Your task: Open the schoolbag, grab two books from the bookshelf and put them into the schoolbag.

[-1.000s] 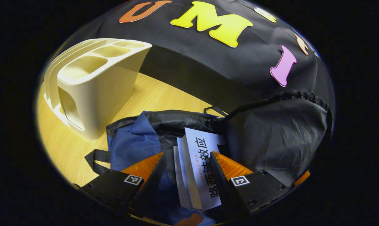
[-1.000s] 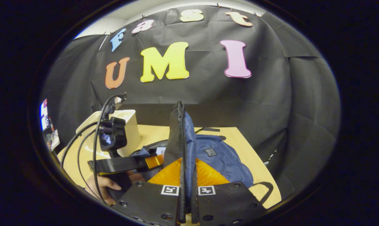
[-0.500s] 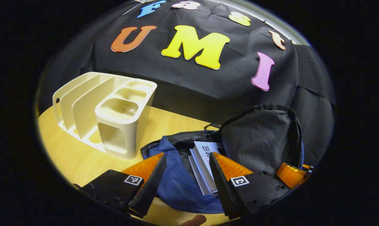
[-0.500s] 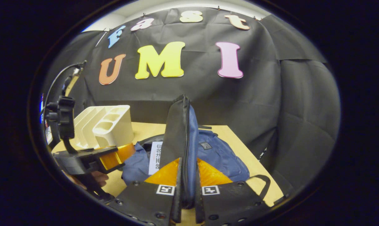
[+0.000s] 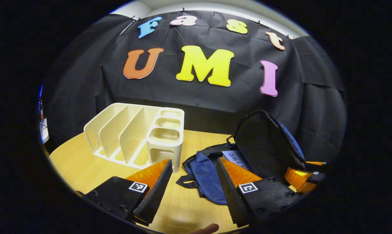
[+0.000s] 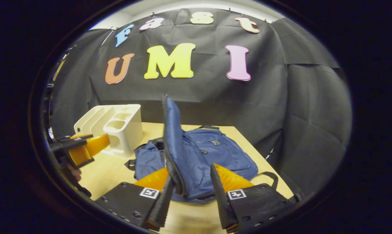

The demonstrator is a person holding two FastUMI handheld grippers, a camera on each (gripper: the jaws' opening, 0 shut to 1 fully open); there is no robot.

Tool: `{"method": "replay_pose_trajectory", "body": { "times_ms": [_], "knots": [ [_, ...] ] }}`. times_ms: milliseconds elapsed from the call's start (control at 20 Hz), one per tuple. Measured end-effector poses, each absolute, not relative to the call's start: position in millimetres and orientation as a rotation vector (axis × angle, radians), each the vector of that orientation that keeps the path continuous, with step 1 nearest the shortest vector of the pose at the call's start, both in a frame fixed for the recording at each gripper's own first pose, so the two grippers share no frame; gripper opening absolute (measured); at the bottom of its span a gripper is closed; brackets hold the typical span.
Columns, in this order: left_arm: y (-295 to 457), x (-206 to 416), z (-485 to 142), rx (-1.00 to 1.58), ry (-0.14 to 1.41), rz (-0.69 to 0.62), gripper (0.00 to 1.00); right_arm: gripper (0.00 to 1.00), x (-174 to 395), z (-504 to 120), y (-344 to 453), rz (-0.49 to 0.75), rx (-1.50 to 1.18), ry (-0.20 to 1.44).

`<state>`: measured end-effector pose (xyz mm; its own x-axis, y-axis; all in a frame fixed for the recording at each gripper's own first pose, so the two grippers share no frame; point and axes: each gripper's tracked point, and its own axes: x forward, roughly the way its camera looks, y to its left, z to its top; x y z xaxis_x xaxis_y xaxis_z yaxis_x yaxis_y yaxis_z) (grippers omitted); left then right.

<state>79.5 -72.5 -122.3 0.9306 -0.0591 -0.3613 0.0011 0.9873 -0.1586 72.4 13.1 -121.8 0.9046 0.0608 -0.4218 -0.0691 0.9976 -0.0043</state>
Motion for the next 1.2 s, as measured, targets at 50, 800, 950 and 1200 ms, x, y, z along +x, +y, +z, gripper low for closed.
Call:
{"method": "replay_pose_trajectory", "body": {
  "times_ms": [50, 800, 950, 1200],
  "knots": [
    [-63, 73, -117, -0.145, 0.360, -0.022, 0.87, 0.66, 68, -122, 17, 0.074, -0.015, 0.441],
    [29, -9, -70, -0.085, 0.258, 0.006, 0.92, 0.96, 17, -64, 44, 0.060, -0.024, 0.285],
    [30, -25, -60, -0.107, 0.227, -0.030, 0.96, 0.98, -2, -42, 45, 0.045, -0.052, 0.216],
    [53, -39, -27, -0.068, 0.137, 0.009, 0.98, 0.97, -23, -22, 56, 0.037, -0.048, 0.154]
  ]
}}
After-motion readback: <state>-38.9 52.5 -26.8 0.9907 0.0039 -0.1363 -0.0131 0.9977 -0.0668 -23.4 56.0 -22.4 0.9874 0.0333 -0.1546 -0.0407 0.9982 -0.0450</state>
